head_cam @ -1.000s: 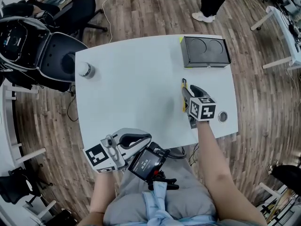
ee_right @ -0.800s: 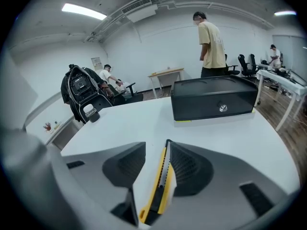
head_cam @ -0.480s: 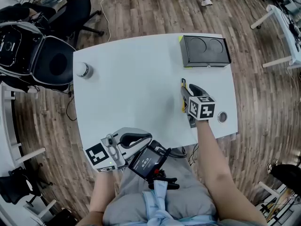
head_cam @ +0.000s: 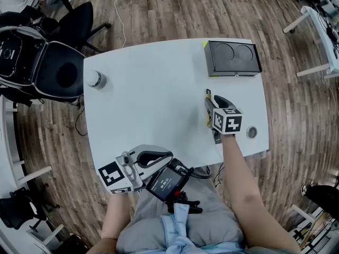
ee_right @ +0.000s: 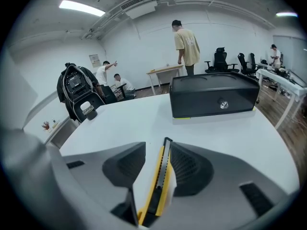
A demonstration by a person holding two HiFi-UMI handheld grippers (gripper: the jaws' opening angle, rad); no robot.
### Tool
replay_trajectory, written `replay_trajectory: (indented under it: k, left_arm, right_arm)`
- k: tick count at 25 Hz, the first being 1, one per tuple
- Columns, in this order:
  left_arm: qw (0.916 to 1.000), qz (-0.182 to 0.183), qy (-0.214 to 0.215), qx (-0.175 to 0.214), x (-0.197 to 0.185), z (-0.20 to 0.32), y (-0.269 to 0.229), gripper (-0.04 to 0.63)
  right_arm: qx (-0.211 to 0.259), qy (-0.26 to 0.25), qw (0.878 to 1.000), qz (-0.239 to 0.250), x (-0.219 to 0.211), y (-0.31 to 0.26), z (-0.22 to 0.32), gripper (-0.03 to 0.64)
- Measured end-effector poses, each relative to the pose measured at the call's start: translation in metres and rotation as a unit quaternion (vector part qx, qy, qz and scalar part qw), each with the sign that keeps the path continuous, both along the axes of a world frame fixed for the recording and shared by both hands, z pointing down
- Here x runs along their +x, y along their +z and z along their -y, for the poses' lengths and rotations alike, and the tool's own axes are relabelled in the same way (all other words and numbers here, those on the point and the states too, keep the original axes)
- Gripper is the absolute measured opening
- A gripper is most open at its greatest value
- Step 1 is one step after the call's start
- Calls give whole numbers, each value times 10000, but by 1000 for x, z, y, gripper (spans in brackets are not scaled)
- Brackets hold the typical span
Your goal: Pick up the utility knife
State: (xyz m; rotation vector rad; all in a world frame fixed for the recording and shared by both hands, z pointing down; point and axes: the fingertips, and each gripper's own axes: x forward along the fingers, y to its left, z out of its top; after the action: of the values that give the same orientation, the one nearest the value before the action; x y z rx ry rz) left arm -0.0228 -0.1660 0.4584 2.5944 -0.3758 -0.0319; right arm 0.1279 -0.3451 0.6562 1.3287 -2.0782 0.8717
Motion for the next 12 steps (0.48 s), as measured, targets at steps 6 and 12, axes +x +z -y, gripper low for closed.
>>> replay_trajectory:
  k: [6, 12]
  left_arm:
    - [10000, -3, 36, -10, 0, -1, 1, 18]
    - [10000, -21, 54, -8, -1, -4, 1, 18]
  right_arm:
    - [-64, 53, 10000, 6, -1, 2, -1, 135]
    - [-152, 84, 9998, -21, -1, 4, -8, 136]
